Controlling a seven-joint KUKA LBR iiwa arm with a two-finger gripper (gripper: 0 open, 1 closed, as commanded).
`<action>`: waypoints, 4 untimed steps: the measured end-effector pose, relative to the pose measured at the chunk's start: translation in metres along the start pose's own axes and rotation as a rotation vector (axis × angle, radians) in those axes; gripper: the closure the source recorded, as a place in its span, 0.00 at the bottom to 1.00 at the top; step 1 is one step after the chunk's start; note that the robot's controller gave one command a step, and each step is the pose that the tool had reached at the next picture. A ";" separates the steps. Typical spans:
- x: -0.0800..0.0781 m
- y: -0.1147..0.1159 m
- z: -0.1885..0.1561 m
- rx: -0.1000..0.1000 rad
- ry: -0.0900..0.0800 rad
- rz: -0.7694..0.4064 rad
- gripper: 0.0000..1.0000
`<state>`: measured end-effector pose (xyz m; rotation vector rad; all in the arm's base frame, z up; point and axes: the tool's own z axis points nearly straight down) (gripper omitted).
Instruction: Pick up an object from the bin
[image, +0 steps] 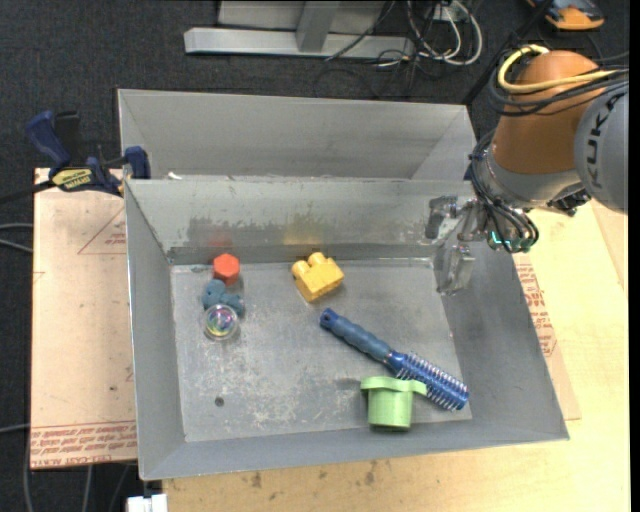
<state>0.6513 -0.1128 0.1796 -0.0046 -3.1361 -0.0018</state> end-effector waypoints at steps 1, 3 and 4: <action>0.078 0.034 0.060 -0.003 0.006 0.007 0.00; 0.141 0.055 0.106 0.000 -0.005 0.037 1.00; 0.075 0.022 -0.031 0.003 -0.018 0.012 1.00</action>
Offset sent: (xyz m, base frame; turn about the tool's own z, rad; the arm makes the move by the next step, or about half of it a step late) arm -0.0744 0.0321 -0.0547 0.0097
